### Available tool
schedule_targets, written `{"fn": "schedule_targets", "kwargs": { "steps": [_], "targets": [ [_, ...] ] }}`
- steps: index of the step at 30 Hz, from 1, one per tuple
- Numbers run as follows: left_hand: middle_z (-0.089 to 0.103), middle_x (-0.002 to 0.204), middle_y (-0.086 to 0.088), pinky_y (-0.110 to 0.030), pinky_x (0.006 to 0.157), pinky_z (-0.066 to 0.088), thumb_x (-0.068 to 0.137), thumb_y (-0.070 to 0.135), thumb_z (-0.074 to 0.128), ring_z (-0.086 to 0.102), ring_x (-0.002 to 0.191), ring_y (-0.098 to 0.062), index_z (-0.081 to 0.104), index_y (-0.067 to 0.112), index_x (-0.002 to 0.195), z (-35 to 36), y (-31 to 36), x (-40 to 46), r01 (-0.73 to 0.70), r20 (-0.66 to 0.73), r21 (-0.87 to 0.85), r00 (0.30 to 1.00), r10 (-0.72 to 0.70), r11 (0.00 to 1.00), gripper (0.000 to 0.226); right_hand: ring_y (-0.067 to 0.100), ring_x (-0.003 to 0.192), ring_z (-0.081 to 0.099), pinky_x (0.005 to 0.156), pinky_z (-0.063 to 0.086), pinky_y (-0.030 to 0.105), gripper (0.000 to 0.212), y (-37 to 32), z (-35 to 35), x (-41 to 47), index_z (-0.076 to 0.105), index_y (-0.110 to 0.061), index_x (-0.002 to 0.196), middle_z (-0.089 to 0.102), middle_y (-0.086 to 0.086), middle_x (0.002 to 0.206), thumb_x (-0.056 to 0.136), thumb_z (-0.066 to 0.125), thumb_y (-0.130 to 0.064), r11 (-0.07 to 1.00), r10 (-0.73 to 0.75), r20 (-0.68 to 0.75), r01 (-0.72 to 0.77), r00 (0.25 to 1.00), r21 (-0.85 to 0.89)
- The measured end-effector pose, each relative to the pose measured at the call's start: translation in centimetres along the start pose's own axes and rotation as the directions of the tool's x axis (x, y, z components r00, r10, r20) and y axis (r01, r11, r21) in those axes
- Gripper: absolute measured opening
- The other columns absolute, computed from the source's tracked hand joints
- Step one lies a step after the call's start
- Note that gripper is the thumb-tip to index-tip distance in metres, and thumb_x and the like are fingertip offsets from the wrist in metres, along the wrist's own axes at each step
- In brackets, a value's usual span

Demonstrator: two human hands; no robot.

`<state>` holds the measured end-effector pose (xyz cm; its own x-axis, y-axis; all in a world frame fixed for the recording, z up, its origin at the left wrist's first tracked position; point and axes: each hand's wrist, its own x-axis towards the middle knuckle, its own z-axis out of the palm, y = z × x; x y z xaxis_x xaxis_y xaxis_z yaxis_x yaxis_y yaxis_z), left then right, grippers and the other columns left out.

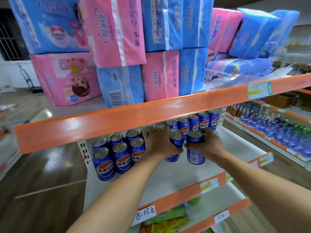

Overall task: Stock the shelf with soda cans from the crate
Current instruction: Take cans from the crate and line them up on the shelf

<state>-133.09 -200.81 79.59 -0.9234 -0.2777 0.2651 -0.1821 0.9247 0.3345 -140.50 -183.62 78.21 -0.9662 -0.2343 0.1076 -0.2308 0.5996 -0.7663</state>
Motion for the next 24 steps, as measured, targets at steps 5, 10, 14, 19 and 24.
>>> {"fn": "schedule_targets", "kwargs": {
  "steps": [5,10,14,19,24],
  "targets": [
    [0.064,0.113,0.005,-0.044,0.098,0.032,0.06,0.069,0.077,0.046,0.12,-0.027,0.054,0.026,0.114,1.2,0.6,1.7,0.017,0.005,0.117,1.0,-0.018,0.993,0.073,0.02,0.103,0.063,0.09,0.055,0.042,0.072,1.7,0.3,4.0,0.05,-0.024,0.118,0.067,-0.004,0.113,0.06,0.091,-0.033,0.998,-0.057,0.08,0.056,0.995,0.022],
    [0.064,0.109,0.004,-0.047,0.097,0.034,0.054,0.068,0.08,0.051,0.114,-0.027,0.057,0.025,0.107,2.7,1.4,3.9,0.11,-0.015,0.213,0.994,-0.109,0.971,0.072,0.018,0.1,0.065,0.082,0.052,0.033,0.069,2.6,1.2,8.0,0.055,-0.024,0.116,0.068,-0.007,0.105,0.058,0.092,-0.031,0.989,-0.145,0.217,0.148,0.965,0.004],
    [0.061,0.119,0.004,-0.047,0.095,0.03,0.05,0.065,0.081,0.05,0.12,-0.029,0.054,0.027,0.114,4.1,1.6,5.1,0.197,-0.038,0.234,0.98,-0.193,0.952,0.079,0.017,0.093,0.063,0.079,0.053,0.035,0.066,2.7,1.6,10.2,0.051,-0.024,0.105,0.064,-0.008,0.096,0.054,0.092,-0.035,0.985,-0.16,0.345,0.172,0.925,-0.004],
    [0.057,0.123,0.0,-0.05,0.1,0.034,0.053,0.055,0.087,0.048,0.125,-0.033,0.053,0.026,0.121,4.3,2.0,5.9,0.314,0.009,0.243,0.945,-0.326,0.918,0.082,0.018,0.095,0.061,0.068,0.047,0.025,0.071,2.4,2.5,12.1,0.054,-0.021,0.114,0.063,-0.006,0.099,0.056,0.092,-0.034,0.971,-0.209,0.445,0.238,0.871,-0.009],
    [0.058,0.114,0.002,-0.032,0.09,0.044,0.061,0.053,0.086,0.055,0.117,-0.03,0.051,0.023,0.124,4.7,1.7,6.5,0.354,0.079,0.255,0.92,-0.385,0.9,0.077,0.021,0.098,0.064,0.075,0.051,0.027,0.062,1.9,3.1,13.0,0.062,-0.021,0.117,0.067,-0.001,0.101,0.062,0.091,-0.027,0.938,-0.282,0.474,0.343,0.834,-0.045]
  ]
}}
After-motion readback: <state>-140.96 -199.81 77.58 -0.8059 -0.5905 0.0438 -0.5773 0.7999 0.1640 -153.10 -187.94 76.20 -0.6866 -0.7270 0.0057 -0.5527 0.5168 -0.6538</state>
